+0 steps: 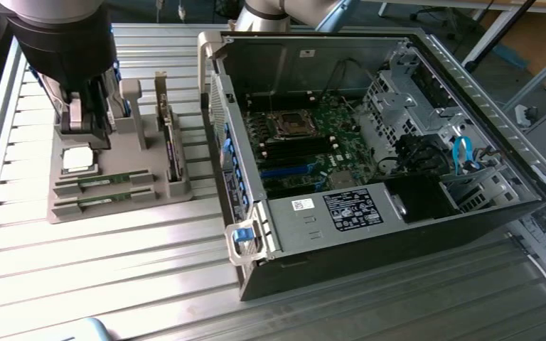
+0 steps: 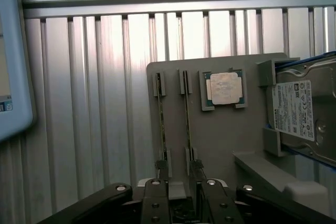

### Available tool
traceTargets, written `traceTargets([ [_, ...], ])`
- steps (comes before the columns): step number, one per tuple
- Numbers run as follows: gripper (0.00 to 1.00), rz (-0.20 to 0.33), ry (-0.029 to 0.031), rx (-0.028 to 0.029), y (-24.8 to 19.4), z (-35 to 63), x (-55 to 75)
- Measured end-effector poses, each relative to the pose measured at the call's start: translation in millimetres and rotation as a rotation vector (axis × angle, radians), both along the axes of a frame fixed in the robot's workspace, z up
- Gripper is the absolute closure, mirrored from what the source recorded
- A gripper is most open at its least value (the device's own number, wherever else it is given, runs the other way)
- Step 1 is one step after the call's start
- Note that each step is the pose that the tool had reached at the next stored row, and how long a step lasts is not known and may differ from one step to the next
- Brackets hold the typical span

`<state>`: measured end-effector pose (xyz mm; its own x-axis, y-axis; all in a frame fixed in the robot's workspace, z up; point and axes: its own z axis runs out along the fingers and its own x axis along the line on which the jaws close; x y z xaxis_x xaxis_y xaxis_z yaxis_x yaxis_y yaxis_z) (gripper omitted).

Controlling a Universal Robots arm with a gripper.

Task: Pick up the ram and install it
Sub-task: 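Pick up the ram and move it above insertion slot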

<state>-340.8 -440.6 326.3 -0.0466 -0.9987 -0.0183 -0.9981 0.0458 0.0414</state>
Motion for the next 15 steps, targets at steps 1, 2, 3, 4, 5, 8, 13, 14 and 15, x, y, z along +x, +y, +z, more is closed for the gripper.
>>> traceTargets([
  [1, 0.70, 0.000, 0.0000, 0.0000, 0.0, -0.3, 0.0],
  [2, 0.70, 0.001, 0.0000, 0.0000, 0.0, -0.7, 0.0],
  [3, 0.70, 0.001, 0.0000, 0.0000, 0.0, -1.1, 0.0],
  [4, 0.70, 0.002, 0.0000, 0.0000, 0.0, -1.4, 0.0],
  [5, 0.70, 0.002, 0.0000, 0.0000, 0.0, -1.8, 0.0],
  [8, 0.70, 0.003, 0.0000, 0.0000, 0.0, -2.9, 0.0],
  [13, 0.70, 0.005, 0.0000, 0.0000, 0.0, -4.7, 0.0],
  [14, 0.70, 0.005, 0.0000, 0.0000, 0.0, -5.1, 0.0],
  [15, 0.70, 0.006, 0.0000, 0.0000, 0.0, -5.5, 0.0],
])
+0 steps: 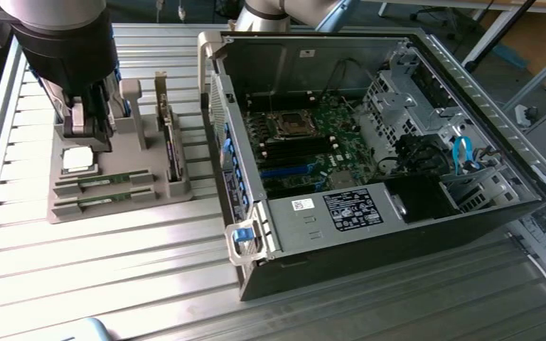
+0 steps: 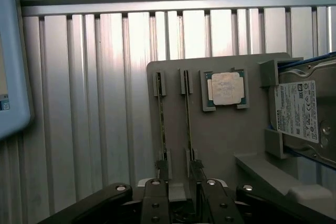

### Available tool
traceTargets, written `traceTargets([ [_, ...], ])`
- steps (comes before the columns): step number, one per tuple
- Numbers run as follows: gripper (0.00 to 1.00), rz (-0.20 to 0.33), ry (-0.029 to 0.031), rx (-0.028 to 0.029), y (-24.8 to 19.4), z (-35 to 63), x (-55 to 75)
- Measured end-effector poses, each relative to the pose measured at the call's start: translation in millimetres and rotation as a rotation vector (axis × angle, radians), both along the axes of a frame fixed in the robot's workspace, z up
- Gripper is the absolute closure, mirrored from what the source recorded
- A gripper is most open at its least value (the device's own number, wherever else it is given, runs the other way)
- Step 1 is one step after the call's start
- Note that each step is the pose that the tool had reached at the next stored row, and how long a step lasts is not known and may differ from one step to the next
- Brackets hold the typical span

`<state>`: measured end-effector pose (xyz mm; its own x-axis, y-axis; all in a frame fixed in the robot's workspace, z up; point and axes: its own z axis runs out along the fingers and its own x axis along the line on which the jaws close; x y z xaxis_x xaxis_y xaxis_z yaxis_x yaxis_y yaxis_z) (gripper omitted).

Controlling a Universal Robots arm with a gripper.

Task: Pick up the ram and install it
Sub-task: 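Pick up the ram and move it above insertion slot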

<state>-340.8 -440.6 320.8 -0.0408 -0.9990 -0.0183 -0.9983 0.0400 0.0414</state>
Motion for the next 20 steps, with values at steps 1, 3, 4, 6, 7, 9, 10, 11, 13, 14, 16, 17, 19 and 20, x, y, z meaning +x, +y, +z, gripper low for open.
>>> traceTargets([
  [1, 0.70, 0.000, 0.0000, 0.0000, 0.0, -0.4, 0.0],
  [3, 0.70, 0.001, 0.0000, 0.0000, 0.0, -1.3, 0.0],
  [4, 0.70, 0.002, 0.0001, 0.0000, 0.0, -1.7, 0.0],
  [6, 0.70, 0.002, 0.0000, 0.0000, 0.0, -2.6, 0.0],
  [7, 0.70, 0.003, 0.0000, 0.0000, 0.0, -3.2, 0.0],
  [9, 0.70, 0.004, 0.0001, 0.0000, 0.0, -4.0, 0.0],
  [10, 0.70, 0.004, 0.0000, -0.0001, 0.0, -4.3, 0.0],
  [11, 0.70, 0.004, 0.0000, 0.0000, 0.0, -4.8, 0.0],
  [13, 0.70, 0.005, 0.0001, 0.0000, 0.0, -5.9, 0.0],
  [14, 0.70, 0.006, 0.0001, -0.0001, 0.0, -6.2, 0.0],
  [16, 0.70, 0.007, 0.0000, 0.0000, 0.0, -6.8, 0.0],
  [17, 0.70, 0.007, 0.0000, -0.0001, 0.0, -7.1, 0.0],
  [19, 0.70, 0.007, 0.0000, 0.0000, 0.0, -7.7, 0.0],
  [20, 0.70, 0.008, 0.0000, 0.0000, 0.0, -7.9, 0.0],
])
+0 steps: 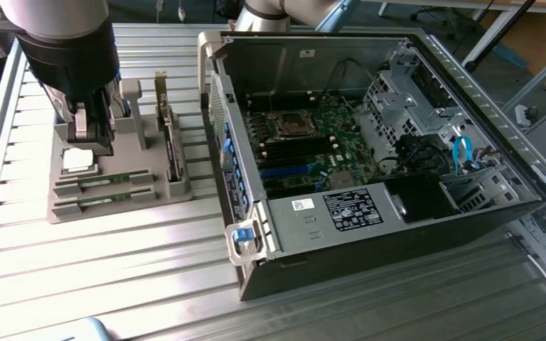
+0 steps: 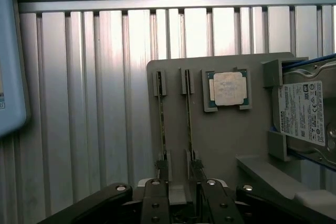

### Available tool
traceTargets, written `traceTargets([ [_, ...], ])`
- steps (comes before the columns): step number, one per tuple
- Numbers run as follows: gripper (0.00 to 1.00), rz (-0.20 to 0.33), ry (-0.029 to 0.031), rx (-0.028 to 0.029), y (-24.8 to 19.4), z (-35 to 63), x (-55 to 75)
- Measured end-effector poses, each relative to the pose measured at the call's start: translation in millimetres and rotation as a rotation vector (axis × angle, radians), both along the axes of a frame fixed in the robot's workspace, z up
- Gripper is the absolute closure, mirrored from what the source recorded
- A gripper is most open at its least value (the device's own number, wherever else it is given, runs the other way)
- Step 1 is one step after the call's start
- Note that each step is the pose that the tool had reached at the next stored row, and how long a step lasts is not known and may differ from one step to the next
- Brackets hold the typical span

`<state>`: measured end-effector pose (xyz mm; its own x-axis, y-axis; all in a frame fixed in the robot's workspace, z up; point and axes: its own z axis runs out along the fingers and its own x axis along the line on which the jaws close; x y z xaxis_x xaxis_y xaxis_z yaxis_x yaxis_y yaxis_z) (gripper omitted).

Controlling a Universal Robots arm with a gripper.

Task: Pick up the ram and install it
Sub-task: 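Pick up the ram and move it above insertion slot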

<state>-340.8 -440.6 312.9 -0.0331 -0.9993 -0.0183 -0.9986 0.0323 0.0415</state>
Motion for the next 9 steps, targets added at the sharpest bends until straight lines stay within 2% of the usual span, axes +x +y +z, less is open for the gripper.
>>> traceTargets([
  [9, 0.70, 0.003, -0.0001, 0.0000, 0.0, -2.9, 0.0],
])
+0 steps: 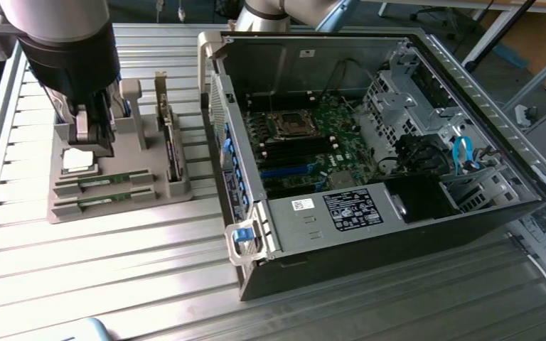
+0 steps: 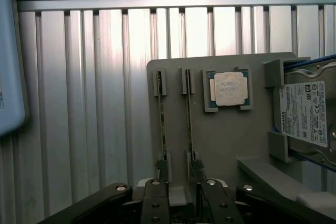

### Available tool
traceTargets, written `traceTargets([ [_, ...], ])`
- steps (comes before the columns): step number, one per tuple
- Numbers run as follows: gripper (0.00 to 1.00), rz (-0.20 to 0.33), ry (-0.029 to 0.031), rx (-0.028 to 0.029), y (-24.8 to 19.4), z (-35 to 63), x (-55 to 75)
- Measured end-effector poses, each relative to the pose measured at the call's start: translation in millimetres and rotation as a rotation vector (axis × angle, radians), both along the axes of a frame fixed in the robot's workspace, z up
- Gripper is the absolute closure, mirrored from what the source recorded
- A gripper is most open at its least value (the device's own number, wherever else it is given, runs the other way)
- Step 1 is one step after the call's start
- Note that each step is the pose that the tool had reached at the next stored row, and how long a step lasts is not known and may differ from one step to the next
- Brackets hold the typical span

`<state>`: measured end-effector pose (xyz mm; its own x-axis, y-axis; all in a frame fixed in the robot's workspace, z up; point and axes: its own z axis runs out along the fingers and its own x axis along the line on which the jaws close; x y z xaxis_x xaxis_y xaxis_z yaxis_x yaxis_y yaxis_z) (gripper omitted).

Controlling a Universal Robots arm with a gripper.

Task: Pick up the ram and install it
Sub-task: 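Pick up the ram and move it above insertion slot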

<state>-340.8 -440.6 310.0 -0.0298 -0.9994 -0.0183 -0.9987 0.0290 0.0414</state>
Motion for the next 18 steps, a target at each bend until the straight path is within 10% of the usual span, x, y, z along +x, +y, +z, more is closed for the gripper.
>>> traceTargets([
  [18, 0.70, 0.006, 0.0001, 0.0000, 0.0, -5.2, 0.0],
])
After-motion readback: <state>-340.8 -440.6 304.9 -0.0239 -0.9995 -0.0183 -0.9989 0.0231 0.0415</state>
